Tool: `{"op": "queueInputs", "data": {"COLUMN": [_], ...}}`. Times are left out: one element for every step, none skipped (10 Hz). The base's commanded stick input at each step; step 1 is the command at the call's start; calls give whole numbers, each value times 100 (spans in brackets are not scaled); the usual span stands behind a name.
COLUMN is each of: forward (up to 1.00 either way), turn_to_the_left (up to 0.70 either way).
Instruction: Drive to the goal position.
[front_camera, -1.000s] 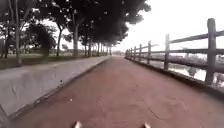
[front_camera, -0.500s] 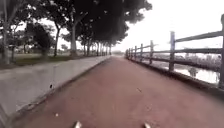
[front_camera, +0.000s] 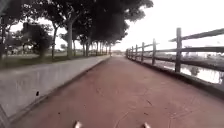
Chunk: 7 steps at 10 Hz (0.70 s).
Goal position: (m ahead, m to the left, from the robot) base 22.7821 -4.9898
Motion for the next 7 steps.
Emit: {"op": "queueInputs", "data": {"forward": [70, 70, 70, 70, 70, 70, 70], "turn_to_the_left": [25, 7, 0, 0, 0, 0, 0]}}
